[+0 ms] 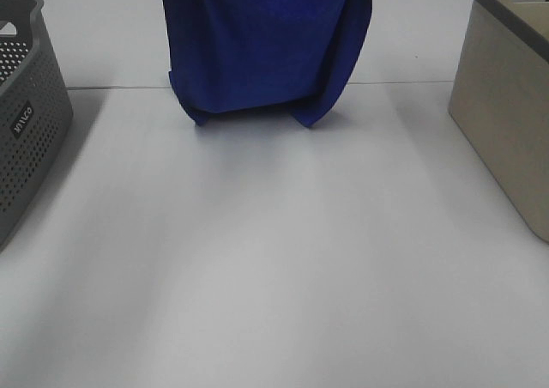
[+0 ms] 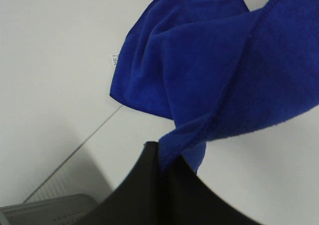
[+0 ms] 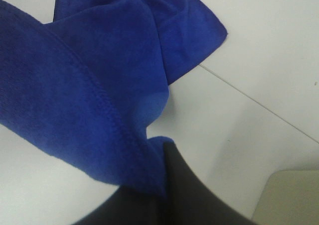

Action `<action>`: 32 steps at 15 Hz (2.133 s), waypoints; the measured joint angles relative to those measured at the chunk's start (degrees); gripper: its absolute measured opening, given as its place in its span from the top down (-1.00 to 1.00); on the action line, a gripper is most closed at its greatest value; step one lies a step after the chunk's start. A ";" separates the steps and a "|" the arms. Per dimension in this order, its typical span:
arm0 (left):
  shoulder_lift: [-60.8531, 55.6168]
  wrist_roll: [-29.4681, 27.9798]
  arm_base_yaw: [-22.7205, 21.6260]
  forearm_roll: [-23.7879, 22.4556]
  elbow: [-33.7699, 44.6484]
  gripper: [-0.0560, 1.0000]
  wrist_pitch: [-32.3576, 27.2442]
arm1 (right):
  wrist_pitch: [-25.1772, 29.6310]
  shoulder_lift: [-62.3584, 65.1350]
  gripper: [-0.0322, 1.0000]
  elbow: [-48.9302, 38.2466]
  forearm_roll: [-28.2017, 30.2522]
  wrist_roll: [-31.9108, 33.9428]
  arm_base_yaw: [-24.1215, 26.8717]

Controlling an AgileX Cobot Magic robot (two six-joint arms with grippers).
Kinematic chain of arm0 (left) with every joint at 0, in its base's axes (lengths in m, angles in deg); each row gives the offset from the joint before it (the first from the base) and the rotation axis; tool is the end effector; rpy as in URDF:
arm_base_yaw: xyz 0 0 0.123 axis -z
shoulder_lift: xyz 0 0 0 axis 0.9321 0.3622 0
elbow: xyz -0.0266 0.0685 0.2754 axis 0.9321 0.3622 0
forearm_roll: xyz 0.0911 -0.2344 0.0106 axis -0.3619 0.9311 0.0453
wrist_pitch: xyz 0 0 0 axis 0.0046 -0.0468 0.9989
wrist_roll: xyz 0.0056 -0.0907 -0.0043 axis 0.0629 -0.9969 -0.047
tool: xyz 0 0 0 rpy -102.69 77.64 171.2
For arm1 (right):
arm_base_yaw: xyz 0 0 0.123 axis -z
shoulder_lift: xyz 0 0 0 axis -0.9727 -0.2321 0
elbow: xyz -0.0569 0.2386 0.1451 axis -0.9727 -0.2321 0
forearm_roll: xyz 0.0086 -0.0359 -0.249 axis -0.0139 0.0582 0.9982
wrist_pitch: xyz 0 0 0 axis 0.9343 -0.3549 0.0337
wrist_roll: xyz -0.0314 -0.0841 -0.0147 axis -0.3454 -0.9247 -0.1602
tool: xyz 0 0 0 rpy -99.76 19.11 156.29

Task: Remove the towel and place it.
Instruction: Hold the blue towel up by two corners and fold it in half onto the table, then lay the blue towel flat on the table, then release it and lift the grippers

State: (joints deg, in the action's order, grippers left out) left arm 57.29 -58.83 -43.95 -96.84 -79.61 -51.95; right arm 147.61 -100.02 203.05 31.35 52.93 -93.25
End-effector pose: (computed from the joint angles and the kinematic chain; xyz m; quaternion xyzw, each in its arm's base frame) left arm 0.4395 -0.1908 0.3701 0.3515 0.8688 0.0491 0.3454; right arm 0.4530 0.1403 0.3586 -0.2949 0.9016 0.0172 0.3160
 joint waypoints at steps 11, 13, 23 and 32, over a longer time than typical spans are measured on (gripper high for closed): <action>-13.87 -1.15 -0.63 10.54 29.45 0.89 -0.06 | -0.11 12.55 0.90 -28.48 -5.44 -0.23 0.00; -19.71 -1.32 -0.63 14.21 41.14 0.89 0.00 | -0.17 20.45 0.90 -42.06 -5.84 0.74 0.00; -37.53 -2.81 0.74 25.61 70.53 0.89 0.23 | -0.23 33.98 0.90 -69.67 -11.57 1.03 0.00; -38.50 -5.04 9.11 28.42 85.94 0.89 0.69 | -0.34 35.92 0.90 -88.24 -17.07 1.03 0.00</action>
State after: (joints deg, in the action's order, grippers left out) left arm 18.79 -63.88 -34.84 -68.42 6.34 -51.26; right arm 147.27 -64.10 114.81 14.27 53.96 -93.25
